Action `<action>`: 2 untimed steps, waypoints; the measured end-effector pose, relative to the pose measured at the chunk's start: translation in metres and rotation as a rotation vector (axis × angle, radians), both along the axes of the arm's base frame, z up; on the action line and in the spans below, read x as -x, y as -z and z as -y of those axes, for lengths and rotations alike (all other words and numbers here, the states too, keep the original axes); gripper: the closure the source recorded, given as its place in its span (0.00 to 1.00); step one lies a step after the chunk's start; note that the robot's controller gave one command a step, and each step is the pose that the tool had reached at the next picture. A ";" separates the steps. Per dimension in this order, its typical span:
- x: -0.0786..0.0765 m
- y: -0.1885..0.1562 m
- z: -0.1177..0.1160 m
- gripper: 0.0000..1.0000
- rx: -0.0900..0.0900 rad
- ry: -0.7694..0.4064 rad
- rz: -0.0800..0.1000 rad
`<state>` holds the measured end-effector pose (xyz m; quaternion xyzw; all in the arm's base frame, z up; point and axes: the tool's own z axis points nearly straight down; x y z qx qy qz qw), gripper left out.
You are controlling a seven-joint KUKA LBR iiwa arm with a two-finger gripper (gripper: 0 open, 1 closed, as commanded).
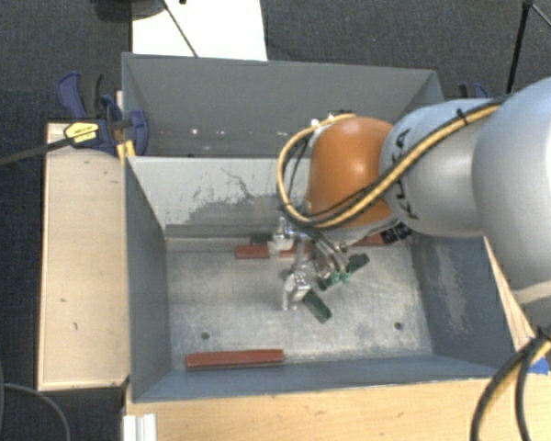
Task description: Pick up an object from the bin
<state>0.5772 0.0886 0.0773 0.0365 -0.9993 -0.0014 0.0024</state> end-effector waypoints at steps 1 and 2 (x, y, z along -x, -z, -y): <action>0.000 0.000 0.000 0.00 0.000 0.002 0.000; 0.018 0.000 0.095 1.00 0.003 -0.418 0.007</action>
Offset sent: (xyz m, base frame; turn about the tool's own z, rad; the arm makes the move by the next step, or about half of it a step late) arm -0.0187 -0.0938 -0.0017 -0.4222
